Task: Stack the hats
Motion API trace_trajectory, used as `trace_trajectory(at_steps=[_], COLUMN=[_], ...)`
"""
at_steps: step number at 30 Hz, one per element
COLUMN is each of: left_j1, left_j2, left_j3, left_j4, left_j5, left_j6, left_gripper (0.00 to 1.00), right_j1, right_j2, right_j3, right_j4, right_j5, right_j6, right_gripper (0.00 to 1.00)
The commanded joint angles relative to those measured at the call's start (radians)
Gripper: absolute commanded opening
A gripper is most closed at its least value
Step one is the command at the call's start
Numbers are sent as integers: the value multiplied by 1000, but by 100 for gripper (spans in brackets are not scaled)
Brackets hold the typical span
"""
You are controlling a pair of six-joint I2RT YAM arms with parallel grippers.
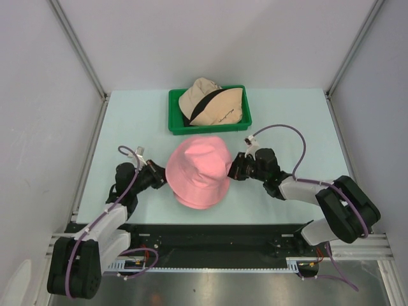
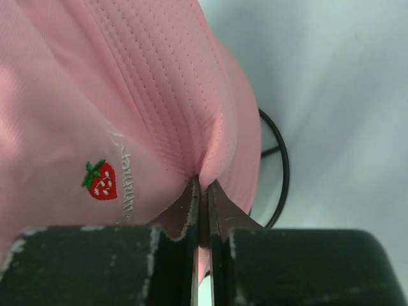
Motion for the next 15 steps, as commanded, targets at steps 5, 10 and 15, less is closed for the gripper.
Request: trace_trajectory(at_steps=[5,10,15], left_j1=[2,22,79], left_j2=[-12,-142,-285], left_j3=[176,237,265], left_j4=[-221,-539,-706], left_j5=[-179,-373,-448], left_j6=[147,242,255], left_gripper=[24,80,100], right_j1=[52,72,90], right_j2=[-44,-118,-195], right_j3=[-50,-50,-45], right_j4=[-144,-206,-266], right_j5=[127,190,238], right_j6=[6,19,16], right_gripper=[0,0,0])
